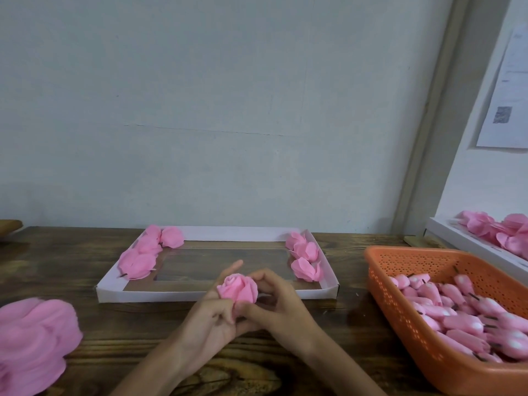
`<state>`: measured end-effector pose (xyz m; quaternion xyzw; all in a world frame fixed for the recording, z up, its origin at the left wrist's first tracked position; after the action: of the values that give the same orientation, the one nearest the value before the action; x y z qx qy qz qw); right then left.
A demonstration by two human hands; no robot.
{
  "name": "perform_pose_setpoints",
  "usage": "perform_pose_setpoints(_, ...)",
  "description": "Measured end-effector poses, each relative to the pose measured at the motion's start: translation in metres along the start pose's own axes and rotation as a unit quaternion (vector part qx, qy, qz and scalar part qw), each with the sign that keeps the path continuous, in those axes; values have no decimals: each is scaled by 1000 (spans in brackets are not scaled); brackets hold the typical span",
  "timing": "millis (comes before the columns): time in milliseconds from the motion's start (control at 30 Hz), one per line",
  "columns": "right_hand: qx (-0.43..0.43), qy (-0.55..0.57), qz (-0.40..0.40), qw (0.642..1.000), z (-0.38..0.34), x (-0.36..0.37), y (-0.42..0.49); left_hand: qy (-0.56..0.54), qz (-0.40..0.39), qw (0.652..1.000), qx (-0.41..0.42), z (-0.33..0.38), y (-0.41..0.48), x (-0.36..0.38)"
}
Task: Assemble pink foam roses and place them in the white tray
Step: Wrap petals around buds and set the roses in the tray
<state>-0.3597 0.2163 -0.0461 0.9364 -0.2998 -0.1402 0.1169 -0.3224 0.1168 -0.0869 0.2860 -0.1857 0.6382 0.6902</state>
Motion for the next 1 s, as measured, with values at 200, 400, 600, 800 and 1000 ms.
perform_pose_setpoints(200,29,143,63,987,9,-13,0,74,-17,997,27,14,0,7)
perform_pose_setpoints(400,15,172,102,980,12,-23,2,172,119,972,109,33,-8,-9)
perform_pose_setpoints(600,-1,119,117,986,9,-24,1,253,162,941,152,42,-14,-15)
perform_pose_setpoints(800,8,96,125,988,11,-23,-2,302,183,918,181,47,-16,-13)
perform_pose_setpoints(1000,1,84,104,991,9,-20,-1,336,180,908,172,48,-16,-14)
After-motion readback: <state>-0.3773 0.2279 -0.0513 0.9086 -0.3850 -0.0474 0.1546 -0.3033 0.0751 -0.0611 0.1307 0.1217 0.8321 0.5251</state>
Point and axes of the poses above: each hand's wrist, its own y-axis towards the middle knuckle, its own x-axis out of the palm, z = x × y, the point moved 8 cm from there along y, towards the middle knuckle, and after that the axes turned 7 degrees about -z, right-handed, at the moved point
